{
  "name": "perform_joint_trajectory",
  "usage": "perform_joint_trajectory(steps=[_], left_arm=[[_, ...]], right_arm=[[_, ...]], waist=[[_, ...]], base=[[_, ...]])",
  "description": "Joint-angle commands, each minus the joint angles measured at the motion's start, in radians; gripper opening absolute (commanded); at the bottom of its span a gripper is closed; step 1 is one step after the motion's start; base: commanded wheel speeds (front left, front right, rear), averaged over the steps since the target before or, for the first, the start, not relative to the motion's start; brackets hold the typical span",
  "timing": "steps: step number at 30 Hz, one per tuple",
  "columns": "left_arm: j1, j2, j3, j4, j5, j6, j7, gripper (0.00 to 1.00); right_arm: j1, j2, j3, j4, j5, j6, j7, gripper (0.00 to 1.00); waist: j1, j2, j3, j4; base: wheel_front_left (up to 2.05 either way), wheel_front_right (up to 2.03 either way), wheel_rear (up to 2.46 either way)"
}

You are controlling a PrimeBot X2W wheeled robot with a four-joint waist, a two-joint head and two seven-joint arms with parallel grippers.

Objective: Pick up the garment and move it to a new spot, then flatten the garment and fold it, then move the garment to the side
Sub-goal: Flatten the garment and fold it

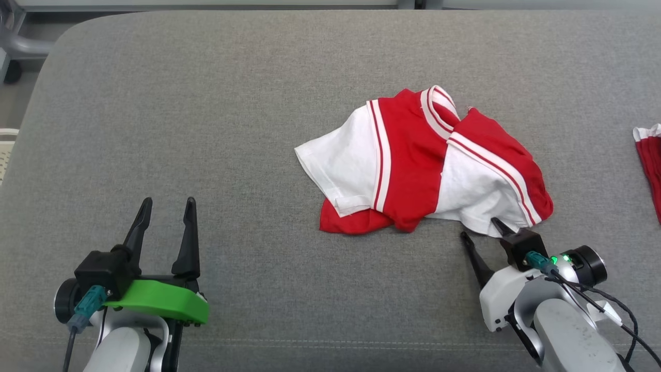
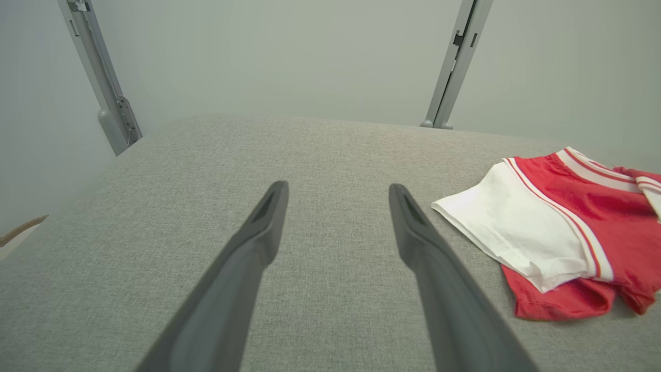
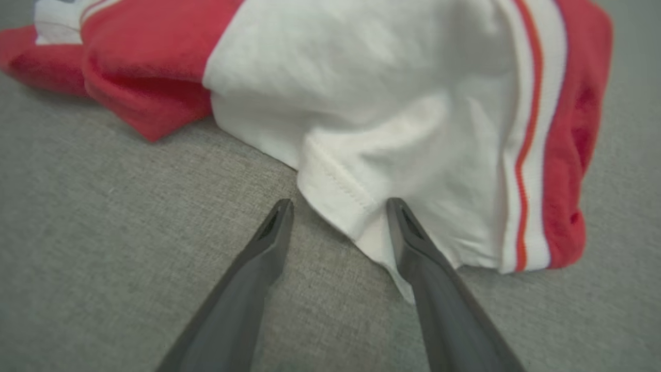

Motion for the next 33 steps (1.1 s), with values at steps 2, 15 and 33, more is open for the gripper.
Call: perform_joint_trajectory(steps=[2, 15, 33], left_arm=[[-0.021, -0.001, 0.004, 0.005, 0.015, -0.005, -0.006, 1.00], [-0.006, -0.009, 0.031, 0.002, 0.036, -0.006, -0.011, 1.00], [-0.004, -0.038, 0.046, -0.019, 0.068, -0.025, -0.010, 1.00]], right_arm=[[-0.022, 0.011, -0.024, 0.035, -0.012, -0.001, -0.020, 0.00], [0.012, 0.081, 0.009, -0.154, 0.034, -0.001, -0.085, 0.00], [0.061, 0.088, -0.321, -0.394, 0.184, -0.001, -0.044, 0.00]], waist=[[0.0000, 0.0000, 0.014, 0.011], [0.0000, 0.0000, -0.007, -0.028], [0.0000, 0.0000, -0.010, -0.050]], base=[[0.00, 0.00, 0.00], [0.00, 0.00, 0.00], [0.00, 0.00, 0.00]])
